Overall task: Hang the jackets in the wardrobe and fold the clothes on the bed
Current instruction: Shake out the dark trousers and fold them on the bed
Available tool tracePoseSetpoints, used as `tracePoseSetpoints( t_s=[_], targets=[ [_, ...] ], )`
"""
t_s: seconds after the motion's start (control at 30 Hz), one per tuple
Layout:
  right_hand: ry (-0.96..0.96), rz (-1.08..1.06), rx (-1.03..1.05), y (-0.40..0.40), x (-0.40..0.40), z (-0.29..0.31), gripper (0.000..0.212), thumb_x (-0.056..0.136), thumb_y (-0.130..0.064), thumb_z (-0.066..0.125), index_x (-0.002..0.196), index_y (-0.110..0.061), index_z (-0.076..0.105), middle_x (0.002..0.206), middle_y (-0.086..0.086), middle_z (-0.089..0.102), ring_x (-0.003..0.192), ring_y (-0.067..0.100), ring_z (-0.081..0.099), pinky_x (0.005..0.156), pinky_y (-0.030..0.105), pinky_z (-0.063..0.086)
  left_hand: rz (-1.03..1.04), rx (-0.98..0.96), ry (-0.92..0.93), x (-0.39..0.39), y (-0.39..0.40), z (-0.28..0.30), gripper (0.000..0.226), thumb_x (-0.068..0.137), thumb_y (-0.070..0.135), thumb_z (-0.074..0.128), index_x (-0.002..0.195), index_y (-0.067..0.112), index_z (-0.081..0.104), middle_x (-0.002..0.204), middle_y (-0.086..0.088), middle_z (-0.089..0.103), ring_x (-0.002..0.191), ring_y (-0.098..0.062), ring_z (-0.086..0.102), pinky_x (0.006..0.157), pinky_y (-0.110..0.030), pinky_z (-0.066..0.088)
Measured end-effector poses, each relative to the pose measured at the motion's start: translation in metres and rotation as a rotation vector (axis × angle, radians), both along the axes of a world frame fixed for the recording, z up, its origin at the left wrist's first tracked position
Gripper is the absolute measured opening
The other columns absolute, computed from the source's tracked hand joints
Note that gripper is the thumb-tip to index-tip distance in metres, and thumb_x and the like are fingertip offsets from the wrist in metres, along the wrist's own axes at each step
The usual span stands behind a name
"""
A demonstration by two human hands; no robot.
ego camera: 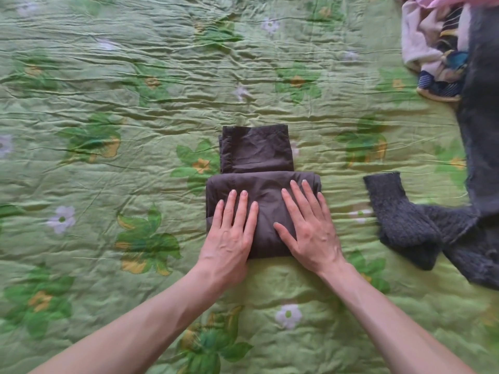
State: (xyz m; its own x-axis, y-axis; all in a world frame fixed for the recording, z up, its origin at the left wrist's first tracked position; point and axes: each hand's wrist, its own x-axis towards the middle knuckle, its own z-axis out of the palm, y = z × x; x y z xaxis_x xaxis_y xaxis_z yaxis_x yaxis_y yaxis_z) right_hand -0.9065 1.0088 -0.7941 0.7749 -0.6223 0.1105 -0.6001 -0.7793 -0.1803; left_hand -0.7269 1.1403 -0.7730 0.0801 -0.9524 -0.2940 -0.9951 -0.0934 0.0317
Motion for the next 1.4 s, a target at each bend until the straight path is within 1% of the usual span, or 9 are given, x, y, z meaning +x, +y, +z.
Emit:
tracePoseSetpoints(
  t_s=[0.17, 0.3, 0.37, 0.47, 0.6, 0.8, 1.0, 1.2, 1.4],
  targets=[
    [0.019, 0.187, 0.046, 0.004, -0.024, 0.01, 0.089, 0.091, -0.066, 0.06, 0.16, -0.014, 0.036, 0.169, 0.01, 0.027, 0.159, 0.028, 0.019, 0.125, 0.054, 0.026, 0.047, 0.05, 0.009, -0.006, -0.004, 0.013, 0.083, 0.084, 0.021, 0.021, 0.163, -0.002, 0.016, 0.169, -0.032, 0.004, 0.157, -0.052, 0.0, 0.126, -0.062, 0.013],
    [0.037, 0.275, 0.104, -0.003, -0.042, 0.028, 0.094, 0.077, -0.046, 0.079, 0.157, -0.012, 0.042, 0.165, 0.009, 0.037, 0.156, 0.026, 0.029, 0.123, 0.048, 0.032, 0.084, 0.214, 0.19, -0.002, -0.008, 0.05, 0.089, 0.082, 0.022, 0.044, 0.163, 0.004, 0.012, 0.172, -0.023, 0.001, 0.16, -0.041, -0.002, 0.13, -0.052, 0.004],
    [-0.042, 0.275, 0.175, -0.002, -0.048, 0.043, 0.085, 0.074, -0.035, 0.079, 0.15, -0.01, 0.051, 0.156, 0.007, 0.051, 0.148, 0.023, 0.044, 0.123, 0.04, 0.034, 0.065, 0.21, 0.278, 0.003, -0.004, 0.069, 0.085, 0.074, 0.029, 0.044, 0.155, 0.007, 0.03, 0.167, -0.021, 0.025, 0.157, -0.038, 0.018, 0.129, -0.045, 0.016],
    [-0.22, 0.145, 0.358, 0.012, -0.058, 0.074, 0.073, 0.069, -0.026, 0.08, 0.139, -0.014, 0.062, 0.14, -0.01, 0.064, 0.127, 0.013, 0.064, 0.112, 0.021, 0.043, 0.069, 0.183, 0.419, 0.02, 0.006, 0.092, 0.051, 0.069, 0.035, 0.041, 0.114, 0.018, 0.055, 0.12, -0.008, 0.066, 0.118, -0.032, 0.06, 0.103, -0.036, 0.044],
    [-0.462, -0.073, 0.642, 0.026, -0.063, 0.101, 0.072, 0.068, -0.016, 0.097, 0.128, -0.017, 0.057, 0.12, -0.014, 0.074, 0.115, 0.008, 0.071, 0.101, 0.022, 0.05, 0.195, 0.123, 0.699, 0.048, 0.016, 0.111, 0.026, 0.069, 0.04, 0.053, 0.083, 0.018, 0.058, 0.075, -0.003, 0.066, 0.072, -0.023, 0.062, 0.063, -0.033, 0.049],
    [-0.741, -0.442, 0.613, 0.02, -0.031, 0.105, 0.07, 0.068, -0.028, 0.097, 0.125, -0.012, 0.06, 0.103, -0.016, 0.07, 0.088, -0.004, 0.064, 0.081, 0.011, 0.047, 0.734, -0.198, 1.084, 0.07, 0.027, 0.102, 0.028, 0.078, 0.028, 0.082, 0.103, 0.028, 0.069, 0.083, 0.001, 0.076, 0.065, -0.01, 0.064, 0.059, -0.028, 0.055],
    [-0.835, -0.467, 0.634, -0.002, 0.024, 0.083, 0.062, 0.09, -0.031, 0.077, 0.142, -0.019, 0.045, 0.132, 0.009, 0.059, 0.121, 0.019, 0.059, 0.109, 0.032, 0.045, 1.153, -0.469, 1.378, 0.06, 0.018, 0.074, 0.023, 0.091, 0.015, 0.077, 0.113, 0.013, 0.071, 0.089, 0.012, 0.079, 0.084, 0.003, 0.071, 0.07, -0.011, 0.052],
    [-0.716, -0.551, 0.674, -0.03, 0.059, 0.041, 0.077, 0.098, -0.032, 0.066, 0.161, -0.017, 0.024, 0.162, 0.005, 0.038, 0.151, 0.013, 0.035, 0.127, 0.036, 0.025, 1.174, -0.445, 1.359, 0.06, 0.004, 0.04, 0.037, 0.091, 0.012, 0.078, 0.126, 0.015, 0.064, 0.111, -0.001, 0.079, 0.101, -0.011, 0.074, 0.083, -0.023, 0.058],
    [-0.212, -0.616, 0.518, -0.036, 0.069, 0.017, 0.085, 0.1, -0.06, 0.043, 0.162, -0.005, 0.023, 0.166, 0.016, 0.028, 0.15, 0.035, 0.027, 0.124, 0.04, 0.017, 1.17, -0.278, 1.009, 0.072, -0.014, 0.027, 0.025, 0.091, 0.035, 0.078, 0.109, 0.027, 0.063, 0.103, 0.011, 0.074, 0.096, -0.008, 0.072, 0.091, -0.035, 0.057]
  ],
)
